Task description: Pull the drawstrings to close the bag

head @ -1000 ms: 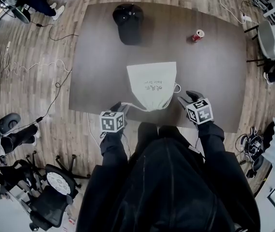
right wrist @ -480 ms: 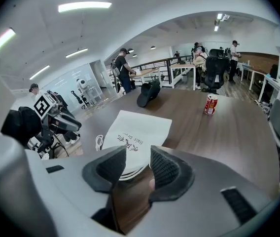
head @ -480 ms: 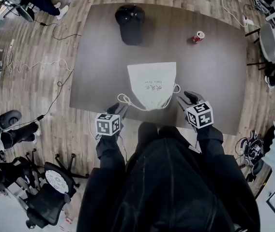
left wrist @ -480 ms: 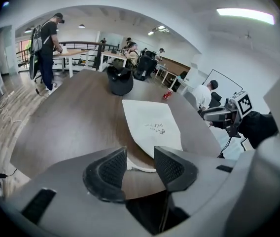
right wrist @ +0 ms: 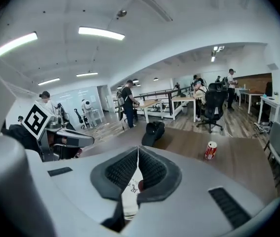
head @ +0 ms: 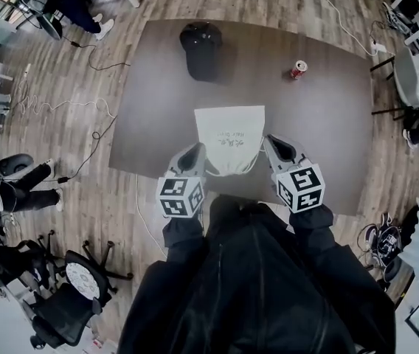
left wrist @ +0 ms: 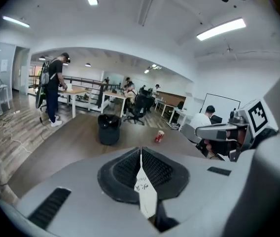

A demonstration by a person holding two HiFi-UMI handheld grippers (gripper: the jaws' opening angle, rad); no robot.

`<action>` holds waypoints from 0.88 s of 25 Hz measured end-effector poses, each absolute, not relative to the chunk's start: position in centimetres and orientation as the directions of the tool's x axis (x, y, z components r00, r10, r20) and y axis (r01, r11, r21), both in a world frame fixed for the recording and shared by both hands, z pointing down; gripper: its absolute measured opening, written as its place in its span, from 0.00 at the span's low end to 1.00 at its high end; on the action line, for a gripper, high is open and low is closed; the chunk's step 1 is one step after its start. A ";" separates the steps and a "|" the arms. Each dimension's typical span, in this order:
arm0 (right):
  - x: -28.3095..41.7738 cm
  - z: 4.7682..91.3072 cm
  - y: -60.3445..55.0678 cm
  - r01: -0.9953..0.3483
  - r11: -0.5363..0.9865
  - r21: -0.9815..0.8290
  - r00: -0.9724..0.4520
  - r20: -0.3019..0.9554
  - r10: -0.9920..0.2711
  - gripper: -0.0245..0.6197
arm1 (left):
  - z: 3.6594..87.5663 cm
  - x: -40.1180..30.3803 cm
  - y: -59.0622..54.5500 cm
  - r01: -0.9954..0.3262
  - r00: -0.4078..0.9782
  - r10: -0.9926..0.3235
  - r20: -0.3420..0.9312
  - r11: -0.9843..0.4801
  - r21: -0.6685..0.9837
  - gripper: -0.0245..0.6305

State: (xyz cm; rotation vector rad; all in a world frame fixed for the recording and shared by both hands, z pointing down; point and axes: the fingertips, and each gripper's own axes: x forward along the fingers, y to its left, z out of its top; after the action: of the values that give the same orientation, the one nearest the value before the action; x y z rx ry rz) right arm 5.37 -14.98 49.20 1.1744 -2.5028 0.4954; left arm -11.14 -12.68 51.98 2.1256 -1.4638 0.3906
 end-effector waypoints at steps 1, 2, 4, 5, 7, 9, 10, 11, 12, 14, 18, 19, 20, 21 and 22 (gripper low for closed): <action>5.3 47.8 -14.9 -0.778 0.607 -0.160 -0.612 0.411 -0.676 0.08 | 50.4 -10.7 -12.9 -0.931 0.361 -0.797 0.485 -0.272 0.245 0.10; 5.1 46.5 -14.8 -0.773 0.616 -0.150 -0.619 0.388 -0.683 0.08 | 48.8 -10.1 -13.1 -0.933 0.353 -0.818 0.455 -0.271 0.236 0.09; 5.0 43.9 -14.7 -0.767 0.629 -0.127 -0.629 0.343 -0.698 0.08 | 45.6 -8.8 -13.4 -0.935 0.345 -0.854 0.390 -0.277 0.221 0.09; 4.9 42.7 -14.5 -0.767 0.630 -0.118 -0.630 0.321 -0.707 0.08 | 44.0 -8.2 -13.6 -0.937 0.341 -0.868 0.362 -0.281 0.208 0.09; 4.7 40.4 -14.2 -0.770 0.629 -0.106 -0.631 0.278 -0.724 0.07 | 41.2 -7.2 -13.7 -0.944 0.326 -0.888 0.324 -0.285 0.167 0.09; 4.3 38.4 -13.8 -0.767 0.635 -0.090 -0.635 0.242 -0.733 0.07 | 38.9 -6.3 -13.5 -0.950 0.311 -0.903 0.296 -0.286 0.123 0.09; 4.1 37.7 -13.5 -0.763 0.642 -0.079 -0.640 0.229 -0.733 0.07 | 38.1 -6.0 -13.4 -0.952 0.306 -0.909 0.283 -0.286 0.108 0.09; 3.9 37.1 -13.2 -0.757 0.649 -0.070 -0.647 0.218 -0.731 0.07 | 37.4 -5.7 -13.2 -0.953 0.302 -0.913 0.273 -0.286 0.098 0.09; 3.7 36.6 -12.8 -0.752 0.656 -0.066 -0.653 0.210 -0.728 0.07 | 36.9 -5.4 -12.9 -0.953 0.301 -0.916 0.265 -0.287 0.094 0.09; 3.7 35.9 -12.4 -0.748 0.660 -0.065 -0.659 0.194 -0.727 0.07 | 36.4 -4.8 -12.6 -0.953 0.303 -0.919 0.253 -0.289 0.092 0.09; 4.0 34.8 -12.0 -0.753 0.656 -0.053 -0.654 0.165 -0.738 0.07 | 35.9 -4.1 -12.1 -0.951 0.309 -0.920 0.243 -0.298 0.084 0.09; 4.0 34.4 -11.9 -0.757 0.652 -0.048 -0.650 0.155 -0.744 0.07 | 35.6 -4.0 -12.0 -0.950 0.313 -0.920 0.236 -0.303 0.078 0.09; 4.0 33.9 -11.7 -0.760 0.648 -0.043 -0.647 0.141 -0.749 0.07 | 35.2 -3.9 -11.9 -0.948 0.319 -0.921 0.226 -0.311 0.071 0.09; 4.0 33.4 -11.6 -0.763 0.645 -0.037 -0.644 0.128 -0.755 0.07 | 34.6 -3.8 -11.8 -0.946 0.325 -0.921 0.214 -0.319 0.064 0.09; 3.9 32.9 -11.4 -0.766 0.642 -0.030 -0.640 0.117 -0.759 0.08 | 34.1 -3.8 -11.7 -0.944 0.329 -0.923 0.201 -0.325 0.057 0.09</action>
State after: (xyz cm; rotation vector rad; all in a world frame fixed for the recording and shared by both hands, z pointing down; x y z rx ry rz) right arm 3.92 -11.41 32.85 1.2861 -2.7613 0.1173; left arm -3.78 -11.69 34.10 2.4234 -1.7190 0.1972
